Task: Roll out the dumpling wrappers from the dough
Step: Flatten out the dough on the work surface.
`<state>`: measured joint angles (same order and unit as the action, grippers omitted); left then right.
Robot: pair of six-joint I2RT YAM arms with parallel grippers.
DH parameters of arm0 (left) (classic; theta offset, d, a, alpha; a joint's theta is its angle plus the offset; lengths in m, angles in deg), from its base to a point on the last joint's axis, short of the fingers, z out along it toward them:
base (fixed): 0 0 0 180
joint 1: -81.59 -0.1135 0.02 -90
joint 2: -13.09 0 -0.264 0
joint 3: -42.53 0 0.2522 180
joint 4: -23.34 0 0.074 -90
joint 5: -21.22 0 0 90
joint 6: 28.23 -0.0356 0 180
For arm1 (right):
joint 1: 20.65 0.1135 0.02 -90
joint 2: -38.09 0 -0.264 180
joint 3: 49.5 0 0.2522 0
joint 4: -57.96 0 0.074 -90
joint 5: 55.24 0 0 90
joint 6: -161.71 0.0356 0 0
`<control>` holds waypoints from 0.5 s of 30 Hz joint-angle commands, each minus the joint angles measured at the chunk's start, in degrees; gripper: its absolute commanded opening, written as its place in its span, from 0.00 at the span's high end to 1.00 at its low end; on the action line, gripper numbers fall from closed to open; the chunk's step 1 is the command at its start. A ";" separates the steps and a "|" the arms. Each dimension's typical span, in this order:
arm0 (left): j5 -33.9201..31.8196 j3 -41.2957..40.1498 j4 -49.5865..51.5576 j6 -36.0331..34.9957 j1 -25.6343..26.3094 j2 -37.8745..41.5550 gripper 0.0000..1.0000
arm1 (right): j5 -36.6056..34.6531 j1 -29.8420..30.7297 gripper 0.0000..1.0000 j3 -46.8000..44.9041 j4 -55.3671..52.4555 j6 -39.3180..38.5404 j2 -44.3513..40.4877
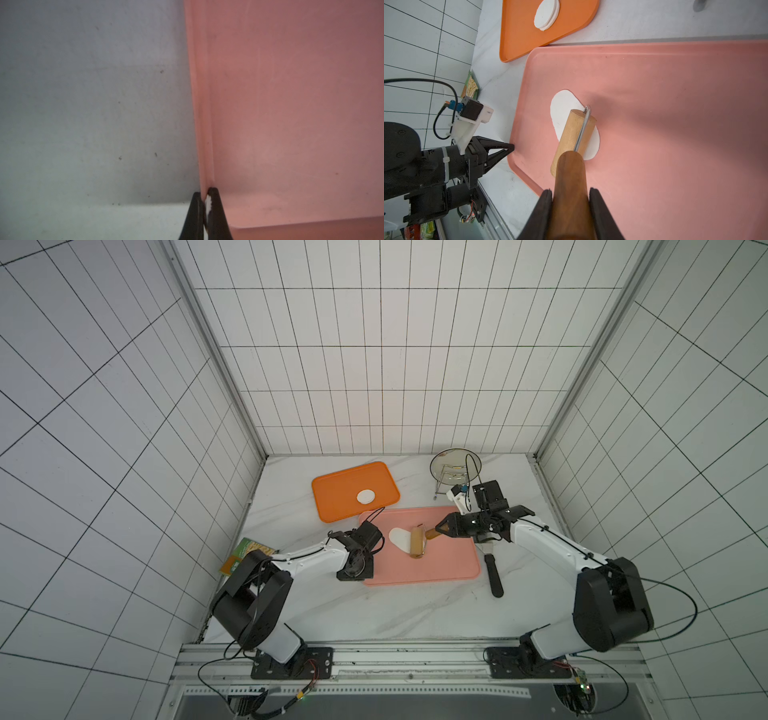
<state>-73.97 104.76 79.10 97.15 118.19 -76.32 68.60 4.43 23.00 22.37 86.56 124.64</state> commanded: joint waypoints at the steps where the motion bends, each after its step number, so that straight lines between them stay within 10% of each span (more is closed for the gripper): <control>1: -6.14 0.09 3.03 -2.45 -0.23 -1.10 1.00 | 2.39 -0.71 1.00 5.00 -0.71 -2.82 0.81; 15: -6.27 -0.13 2.30 -2.94 -0.23 -1.94 1.00 | 5.15 -1.03 1.00 6.96 -0.33 -2.99 8.58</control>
<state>-76.13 105.26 79.82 95.33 118.26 -76.89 72.19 3.78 28.88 21.28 83.39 131.83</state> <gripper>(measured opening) 0.050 0.289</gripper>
